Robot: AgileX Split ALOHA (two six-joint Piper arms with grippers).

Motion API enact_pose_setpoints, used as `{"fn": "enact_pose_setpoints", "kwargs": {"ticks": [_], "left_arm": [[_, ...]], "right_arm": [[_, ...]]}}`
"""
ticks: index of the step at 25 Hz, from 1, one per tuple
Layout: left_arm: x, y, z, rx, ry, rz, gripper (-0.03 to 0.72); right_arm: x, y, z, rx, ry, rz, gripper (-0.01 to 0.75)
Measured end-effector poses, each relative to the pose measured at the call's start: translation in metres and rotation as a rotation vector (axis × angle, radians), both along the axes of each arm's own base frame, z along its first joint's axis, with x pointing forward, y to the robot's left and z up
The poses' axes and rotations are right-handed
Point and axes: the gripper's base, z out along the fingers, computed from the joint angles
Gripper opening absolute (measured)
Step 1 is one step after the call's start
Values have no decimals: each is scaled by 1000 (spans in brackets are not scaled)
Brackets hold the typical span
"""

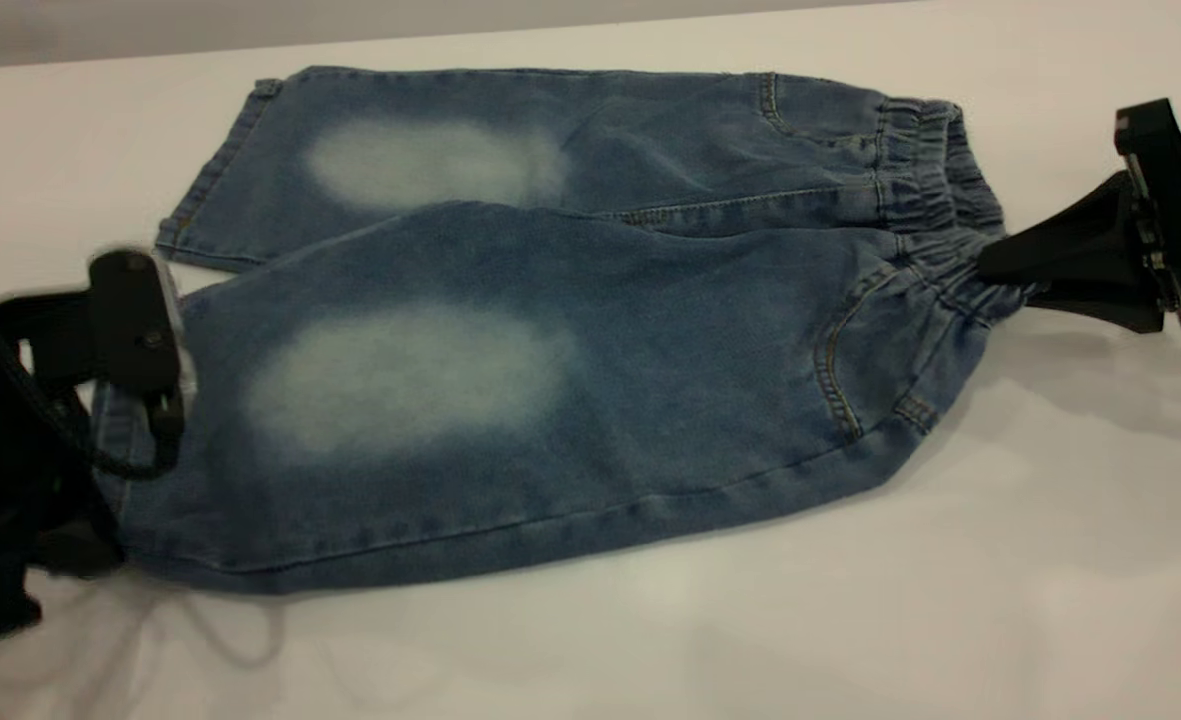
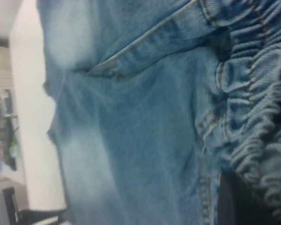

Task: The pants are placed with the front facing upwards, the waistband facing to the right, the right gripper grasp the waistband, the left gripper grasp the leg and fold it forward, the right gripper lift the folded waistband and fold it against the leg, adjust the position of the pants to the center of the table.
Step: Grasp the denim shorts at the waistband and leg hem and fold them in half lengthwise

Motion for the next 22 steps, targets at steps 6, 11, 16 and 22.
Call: {"fn": "enact_pose_setpoints", "kwargs": {"ticks": [6,11,16,22], "left_arm": [[-4,1,34,-15,-64,0,67],[-26,6,54,-24,-77,27,67],[-46,12,77,-25,-133,13,67],[-40,13,118,-46,-436,-22,67]], "right_arm": [[-31,0,-3,60,92,-30,46],[-60,-8,3,168,155,-117,46],[-86,-12,24,260,162,-202,46],[-92,-8,35,262,138,-197,46]]}}
